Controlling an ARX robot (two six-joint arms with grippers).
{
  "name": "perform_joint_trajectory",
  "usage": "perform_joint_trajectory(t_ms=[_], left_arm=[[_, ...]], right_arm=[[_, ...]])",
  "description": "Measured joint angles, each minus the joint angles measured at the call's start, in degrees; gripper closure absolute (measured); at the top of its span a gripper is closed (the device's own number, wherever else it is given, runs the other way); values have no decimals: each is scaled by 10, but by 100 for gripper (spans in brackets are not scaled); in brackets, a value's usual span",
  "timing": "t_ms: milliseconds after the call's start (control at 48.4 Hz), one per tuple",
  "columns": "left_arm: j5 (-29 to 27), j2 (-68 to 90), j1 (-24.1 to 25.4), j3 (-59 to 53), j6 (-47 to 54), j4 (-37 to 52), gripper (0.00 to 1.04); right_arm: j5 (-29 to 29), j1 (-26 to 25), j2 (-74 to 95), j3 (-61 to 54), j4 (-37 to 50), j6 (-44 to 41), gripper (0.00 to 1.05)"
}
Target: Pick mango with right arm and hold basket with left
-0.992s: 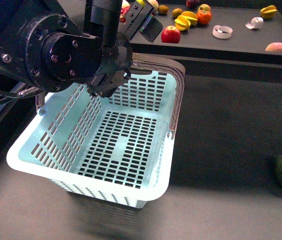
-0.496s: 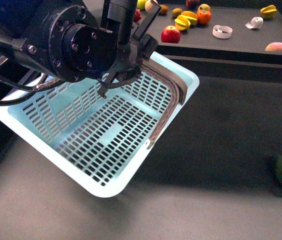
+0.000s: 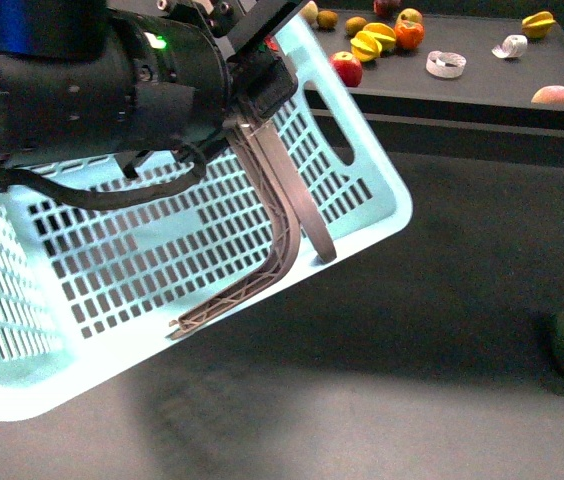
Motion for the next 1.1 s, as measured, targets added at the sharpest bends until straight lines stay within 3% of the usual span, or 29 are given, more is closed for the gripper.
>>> perform_joint_trajectory(t_ms=[331,682,1095], left_arm=[[106,-82,-35,-141,117,93,88],[85,-69,-65,-145,133,111,88],[80,-68,-64,-145,133,111,88]], right_arm=[[0,0,0,0,0,0,8],[0,0,0,0,0,0,8],[0,0,0,0,0,0,8]])
